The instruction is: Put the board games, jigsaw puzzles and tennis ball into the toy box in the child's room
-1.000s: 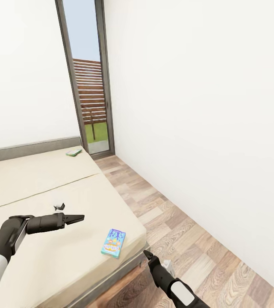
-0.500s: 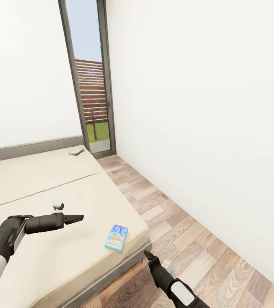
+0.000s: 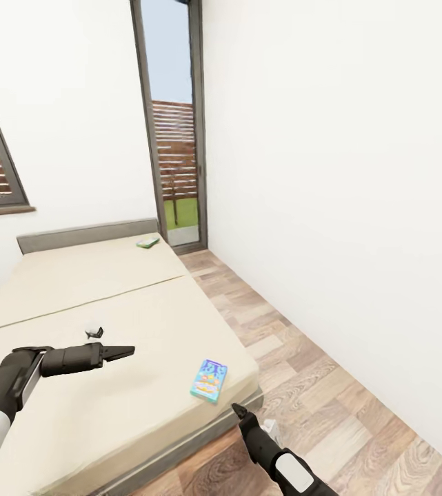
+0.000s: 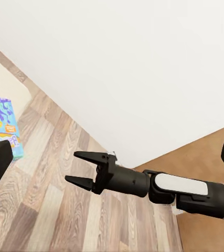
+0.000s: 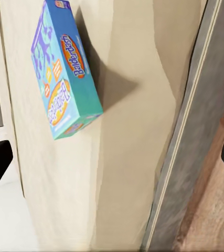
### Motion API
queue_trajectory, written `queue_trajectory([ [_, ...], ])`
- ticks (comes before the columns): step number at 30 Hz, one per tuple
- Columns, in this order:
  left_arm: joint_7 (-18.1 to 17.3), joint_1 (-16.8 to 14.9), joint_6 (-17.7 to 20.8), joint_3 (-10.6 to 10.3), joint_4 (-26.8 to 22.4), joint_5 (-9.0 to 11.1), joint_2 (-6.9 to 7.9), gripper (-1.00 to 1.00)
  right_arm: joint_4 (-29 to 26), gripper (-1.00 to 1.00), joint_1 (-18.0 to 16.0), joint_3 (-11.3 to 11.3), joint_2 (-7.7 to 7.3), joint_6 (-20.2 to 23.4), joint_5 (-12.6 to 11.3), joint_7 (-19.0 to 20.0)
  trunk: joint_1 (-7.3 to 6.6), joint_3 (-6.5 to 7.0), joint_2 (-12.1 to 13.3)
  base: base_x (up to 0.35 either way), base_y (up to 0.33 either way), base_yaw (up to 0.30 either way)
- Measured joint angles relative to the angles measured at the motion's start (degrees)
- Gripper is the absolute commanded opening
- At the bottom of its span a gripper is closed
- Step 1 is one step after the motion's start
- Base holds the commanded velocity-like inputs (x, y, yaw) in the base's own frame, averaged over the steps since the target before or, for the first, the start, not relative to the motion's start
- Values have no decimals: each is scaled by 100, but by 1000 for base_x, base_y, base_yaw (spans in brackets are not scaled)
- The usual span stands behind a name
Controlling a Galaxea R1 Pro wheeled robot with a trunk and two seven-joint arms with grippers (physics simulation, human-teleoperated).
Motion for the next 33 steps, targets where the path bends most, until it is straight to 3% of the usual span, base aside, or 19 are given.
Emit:
queue_trajectory([
  [20, 0, 0, -42, 1, -12, 7, -1, 100, -1, 100, 0, 0, 0, -1, 6, -4, 0, 4, 0, 7, 52, 96],
  [33, 0, 0, -44, 0, -17, 8, -2, 100, 0, 100, 0, 1, 0, -1, 9, -1, 0, 4, 0, 0, -127, 18],
])
